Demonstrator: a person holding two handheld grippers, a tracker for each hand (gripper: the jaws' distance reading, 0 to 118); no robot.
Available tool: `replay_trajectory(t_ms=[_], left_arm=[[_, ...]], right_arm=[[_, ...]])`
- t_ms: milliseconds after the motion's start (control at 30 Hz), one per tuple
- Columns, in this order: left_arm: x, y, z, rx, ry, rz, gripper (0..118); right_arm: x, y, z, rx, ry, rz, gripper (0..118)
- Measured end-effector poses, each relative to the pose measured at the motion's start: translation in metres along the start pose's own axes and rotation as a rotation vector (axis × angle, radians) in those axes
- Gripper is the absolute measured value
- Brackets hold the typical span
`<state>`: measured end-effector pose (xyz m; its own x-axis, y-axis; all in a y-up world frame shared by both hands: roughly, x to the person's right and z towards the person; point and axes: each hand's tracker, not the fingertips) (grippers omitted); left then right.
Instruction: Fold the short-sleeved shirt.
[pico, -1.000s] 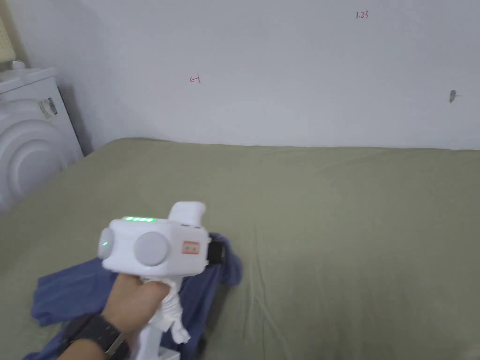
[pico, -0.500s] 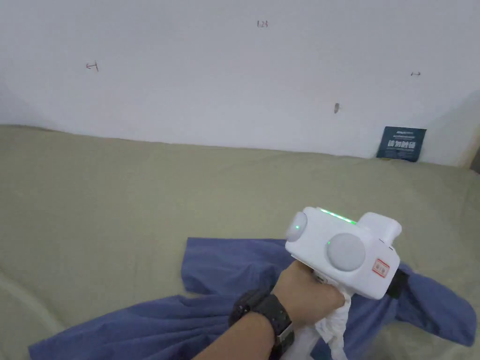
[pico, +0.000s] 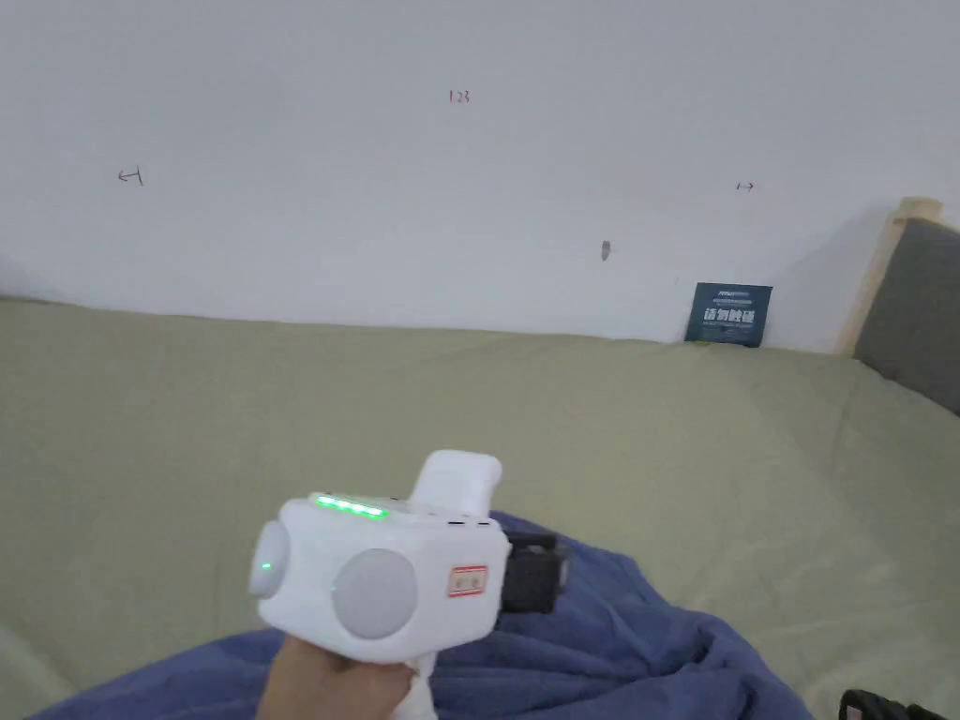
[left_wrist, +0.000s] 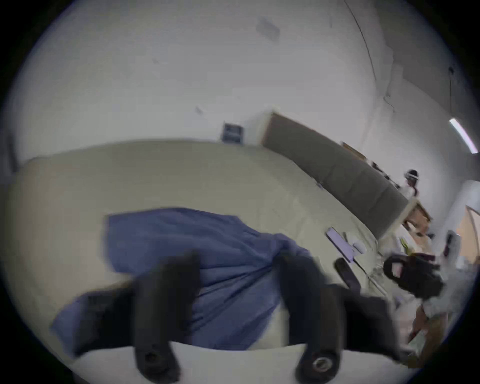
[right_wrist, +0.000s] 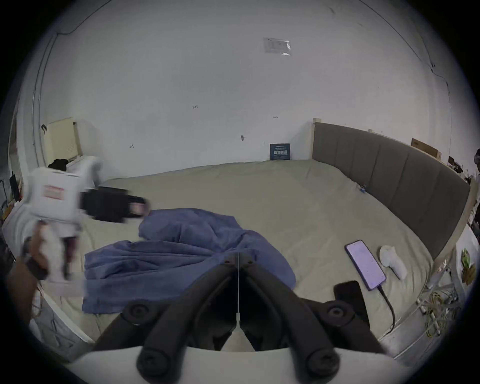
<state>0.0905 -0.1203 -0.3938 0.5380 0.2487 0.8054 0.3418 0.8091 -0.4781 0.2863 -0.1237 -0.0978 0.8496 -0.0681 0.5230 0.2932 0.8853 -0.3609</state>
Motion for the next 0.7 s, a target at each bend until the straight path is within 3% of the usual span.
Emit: replay_trajectory(t_ms=[33,67,100,300,433,700], left_arm=[[-0.013,-0.005,0.032,0.074,0.105,0.003,20],[-0.022,-0.013,0.060,0.121,0.208,-0.006,0],[-0.036,-0.021,0.091,0.189,0.325,0.011,0],[-0.049,-0.098,0.219,0.267,0.666,0.147,0],[-0.027,-0.135,0.252,0.311,0.700,0.172,0],[-0.032,-0.137,0.242,0.230,0.668,0.195,0]], right_arm=[[-0.003,0.001,0.000,0.009,0.002,0.008,3],[-0.006,0.002,0.001,0.016,0.010,0.010,3],[-0.008,0.002,0.001,0.022,0.025,0.012,3],[-0.024,-0.013,-0.002,0.039,-0.002,0.059,3],[-0.032,-0.032,-0.001,-0.024,-0.025,0.080,3],[-0.042,-0.024,0.015,0.003,0.010,0.089,3]])
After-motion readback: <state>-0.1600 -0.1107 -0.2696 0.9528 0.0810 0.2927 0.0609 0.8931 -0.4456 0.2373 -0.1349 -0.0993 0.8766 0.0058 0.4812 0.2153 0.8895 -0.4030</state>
